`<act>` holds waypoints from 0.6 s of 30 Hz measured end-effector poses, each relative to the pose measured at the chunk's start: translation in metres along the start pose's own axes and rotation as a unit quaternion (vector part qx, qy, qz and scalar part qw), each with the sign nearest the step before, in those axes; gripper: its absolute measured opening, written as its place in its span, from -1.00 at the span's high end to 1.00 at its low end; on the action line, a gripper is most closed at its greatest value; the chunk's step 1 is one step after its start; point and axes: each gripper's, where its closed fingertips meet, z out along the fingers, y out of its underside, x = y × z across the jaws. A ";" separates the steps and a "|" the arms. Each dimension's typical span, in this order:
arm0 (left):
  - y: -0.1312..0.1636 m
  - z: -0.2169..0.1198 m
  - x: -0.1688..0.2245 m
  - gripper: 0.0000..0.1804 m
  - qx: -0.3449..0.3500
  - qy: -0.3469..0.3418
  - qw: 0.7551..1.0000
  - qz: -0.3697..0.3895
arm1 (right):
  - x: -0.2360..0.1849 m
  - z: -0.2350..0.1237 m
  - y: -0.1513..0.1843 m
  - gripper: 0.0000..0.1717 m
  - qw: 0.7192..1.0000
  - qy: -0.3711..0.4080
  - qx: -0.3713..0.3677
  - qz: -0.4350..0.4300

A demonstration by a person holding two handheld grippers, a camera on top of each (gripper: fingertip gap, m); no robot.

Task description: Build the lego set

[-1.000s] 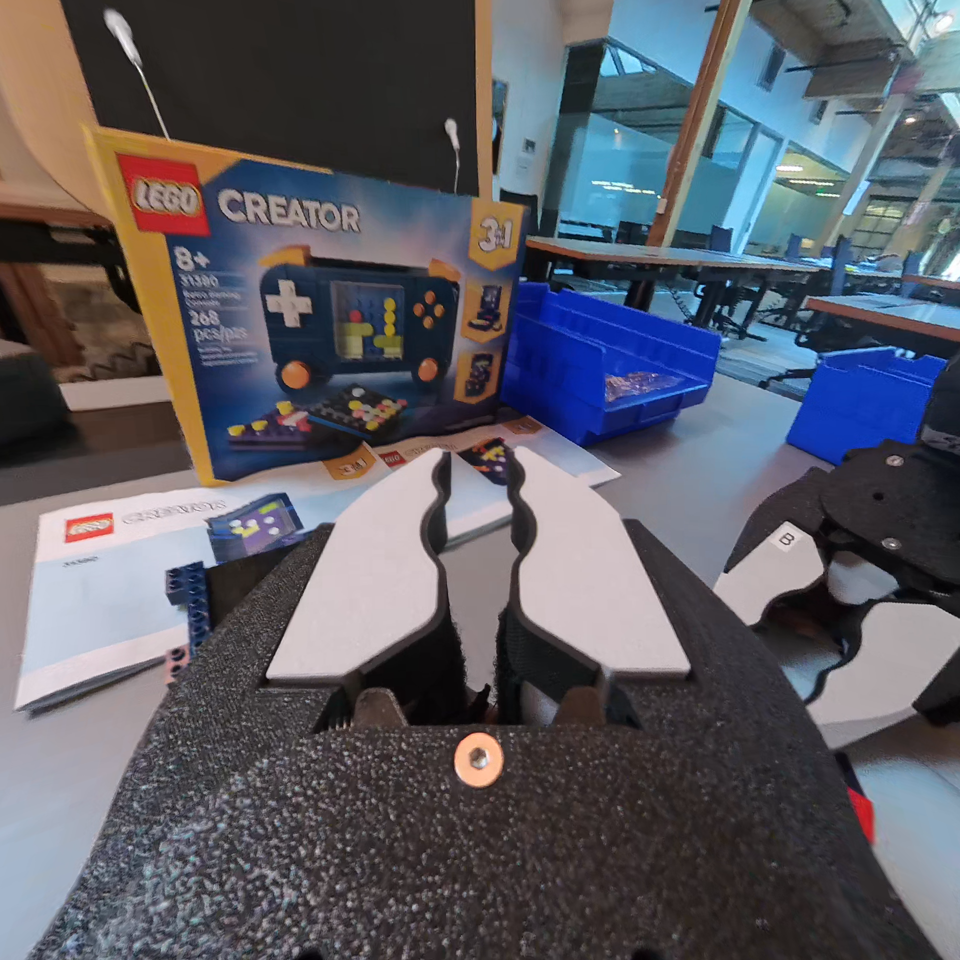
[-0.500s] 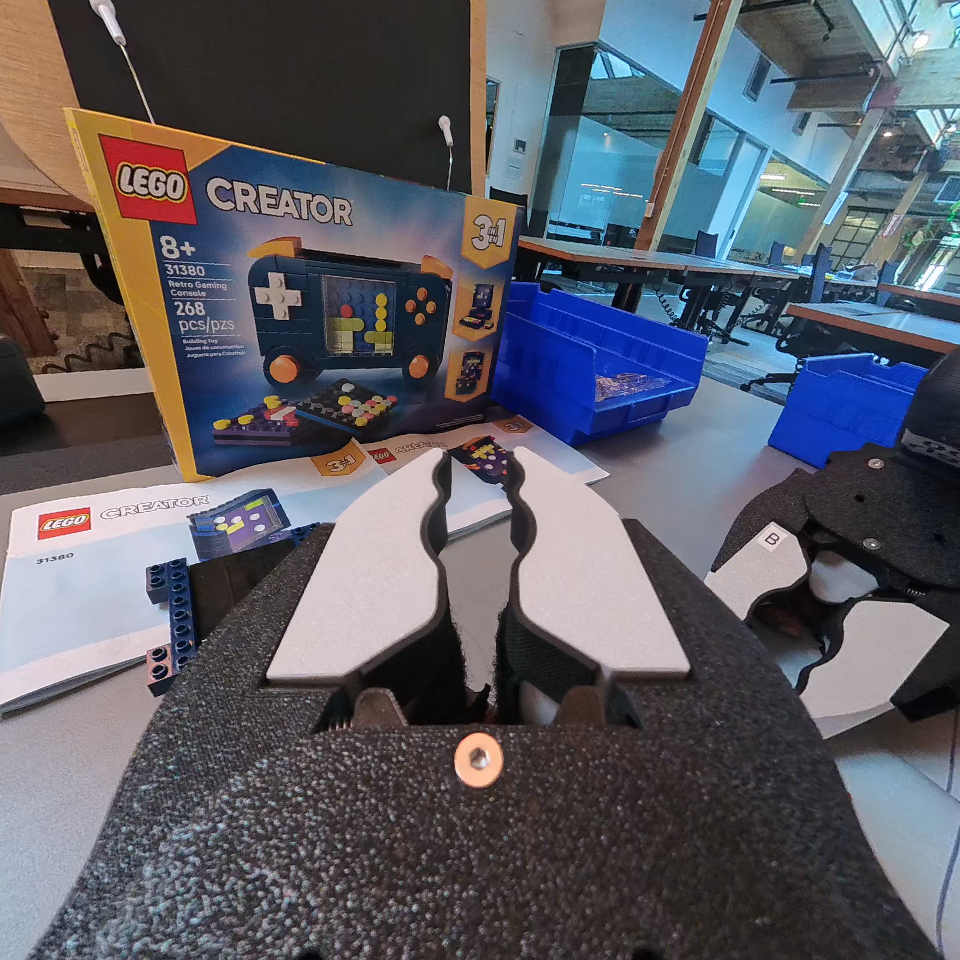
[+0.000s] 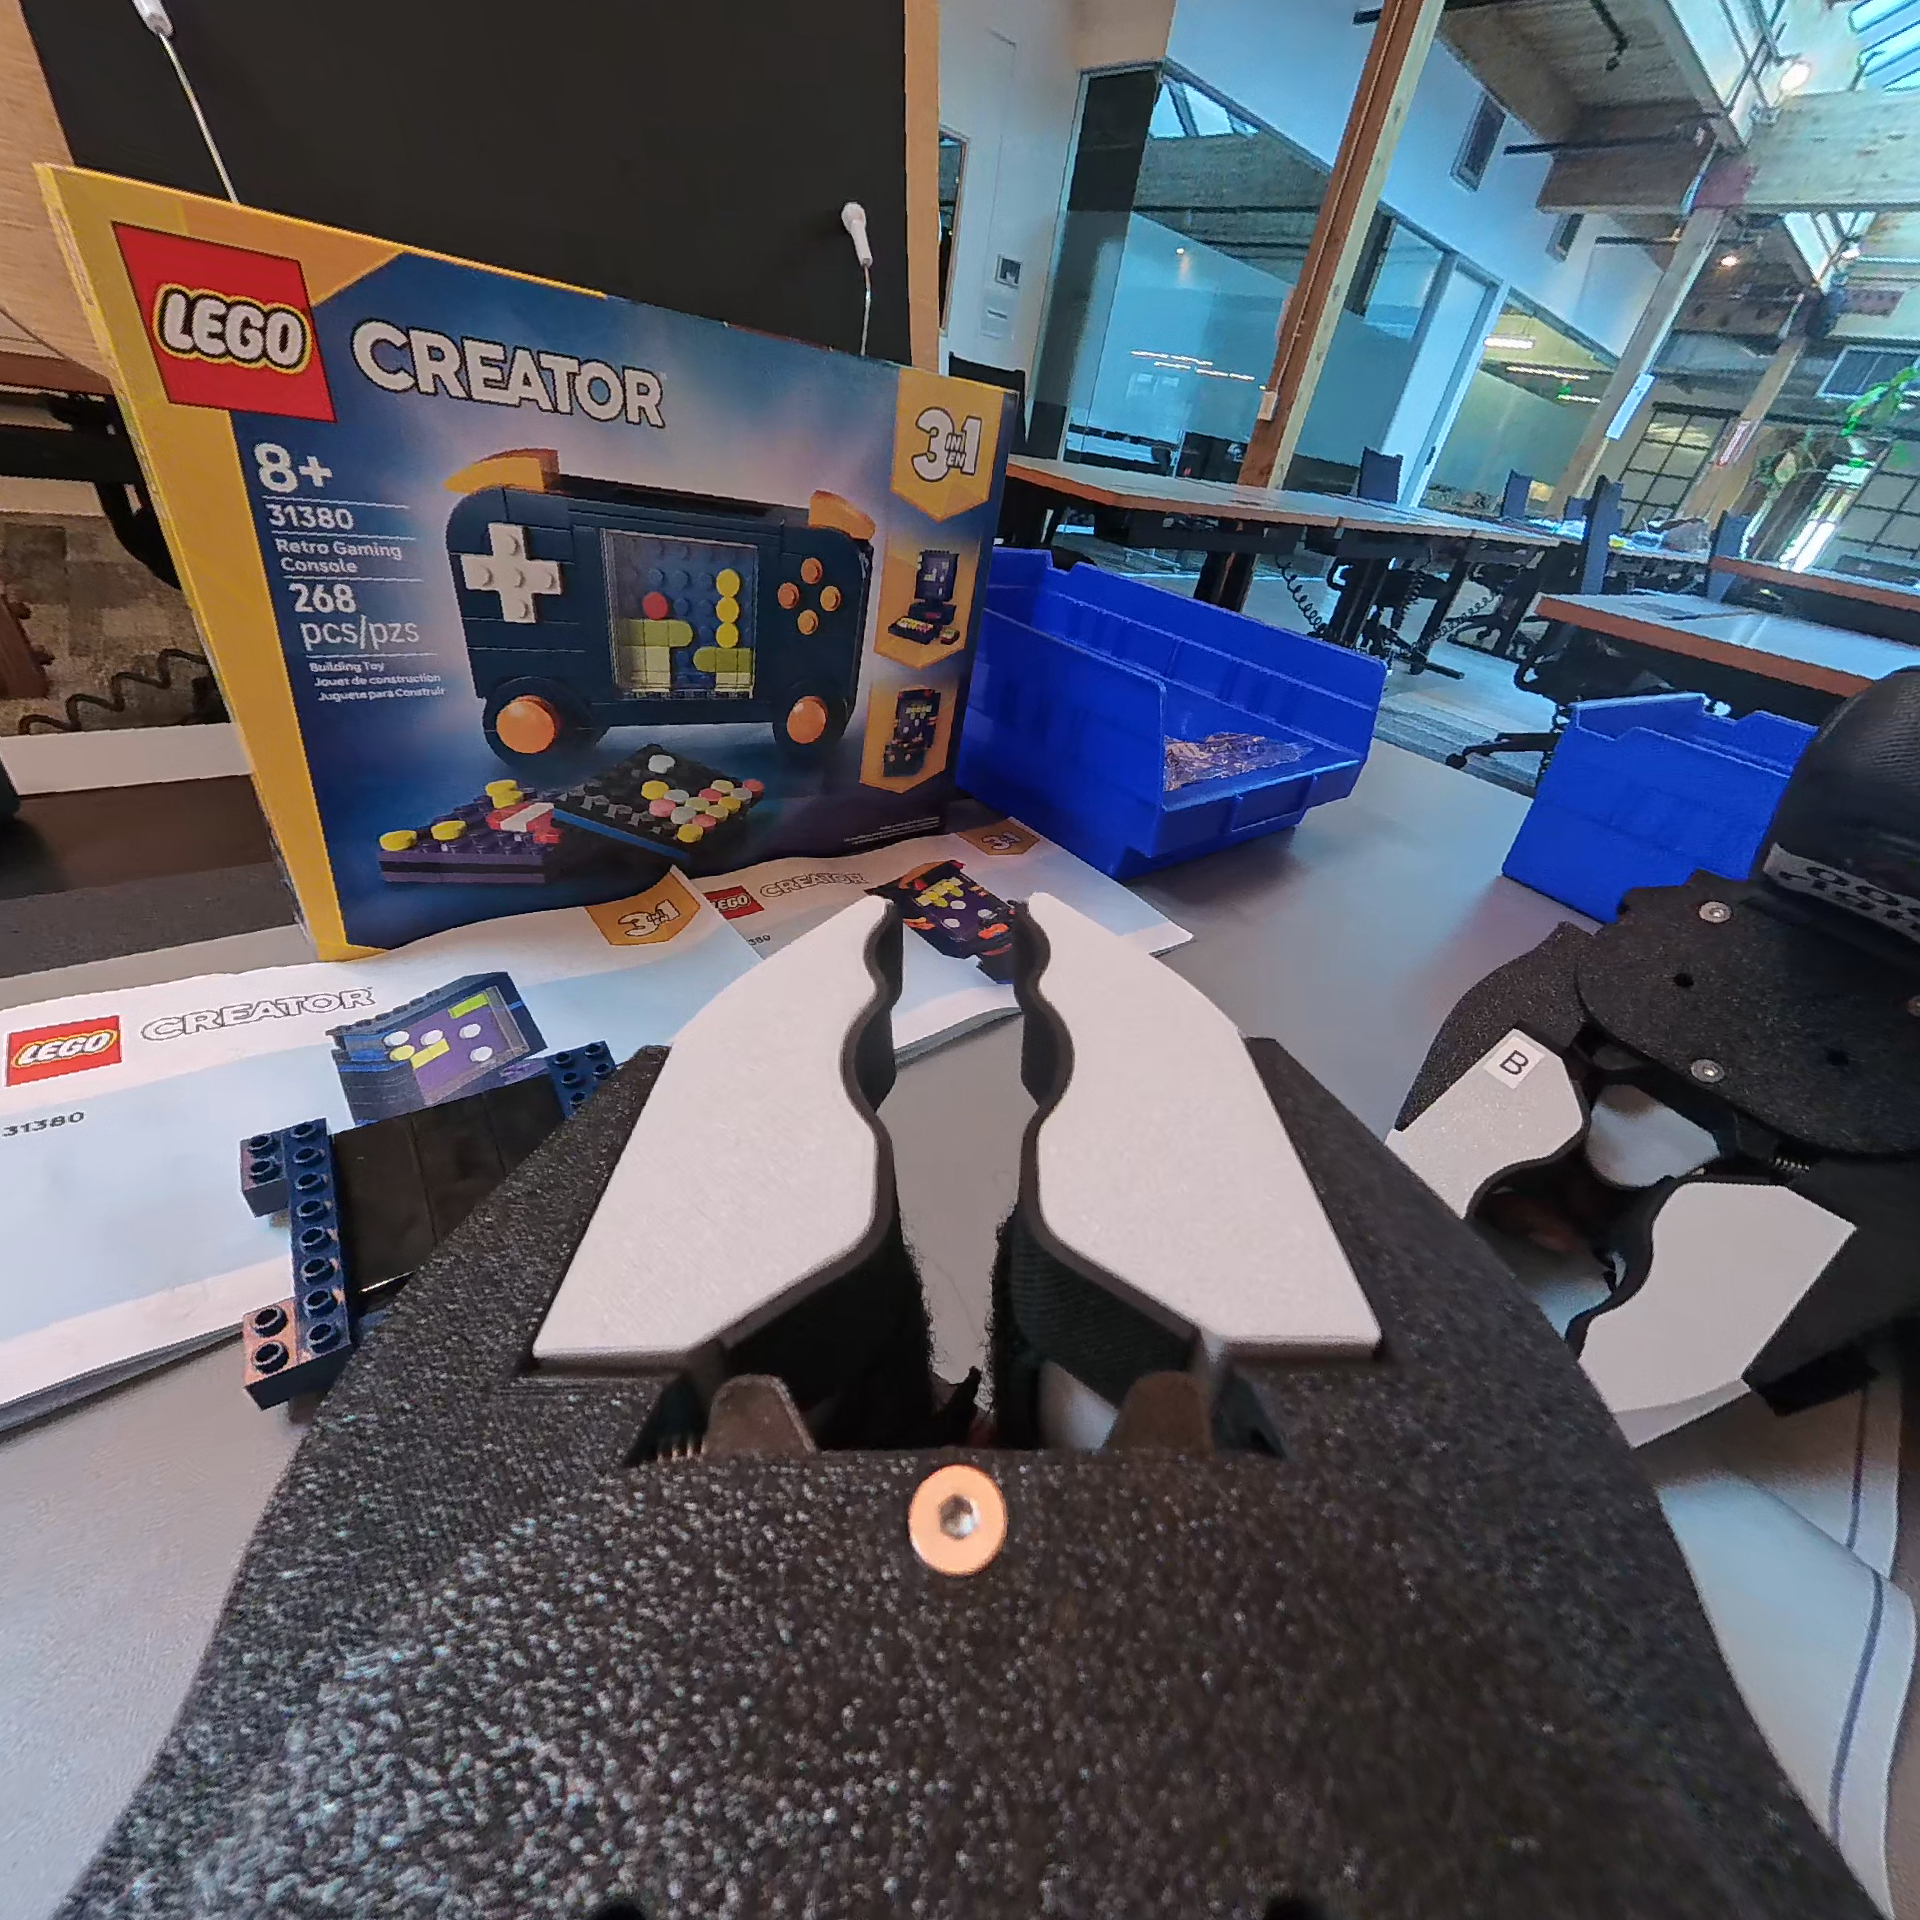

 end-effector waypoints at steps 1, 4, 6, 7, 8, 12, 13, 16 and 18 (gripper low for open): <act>0.000 0.000 0.000 0.78 0.000 0.000 1.000 0.001 | 0.000 0.000 0.000 0.62 1.000 0.000 0.000 0.000; 0.000 0.000 0.001 0.78 -0.001 0.002 1.000 0.000 | 0.000 0.000 0.000 0.62 1.000 0.000 0.000 0.000; 0.001 0.001 0.001 0.78 -0.002 0.004 1.000 0.000 | 0.000 0.000 0.000 0.61 1.000 0.000 0.000 0.000; 0.001 0.001 0.001 0.78 -0.003 0.004 1.000 0.000 | 0.000 0.000 0.000 0.61 1.000 0.000 0.000 0.000; 0.001 0.001 0.001 0.78 -0.002 0.004 1.000 0.000 | 0.000 0.000 0.000 0.62 1.000 0.000 0.000 0.000; 0.001 0.001 0.002 0.78 -0.004 0.006 1.000 -0.002 | 0.000 0.000 0.000 0.62 1.000 0.000 0.000 0.000; 0.002 0.001 0.002 0.78 -0.004 0.006 1.000 -0.001 | 0.000 0.000 0.000 0.62 1.000 0.000 0.000 0.000; 0.002 0.001 0.002 0.78 -0.005 0.007 1.000 -0.001 | 0.000 0.000 0.000 0.62 1.000 0.000 0.000 0.000; 0.002 0.001 0.002 0.78 -0.005 0.008 1.000 -0.001 | 0.000 0.000 0.000 0.62 1.000 0.000 0.000 0.000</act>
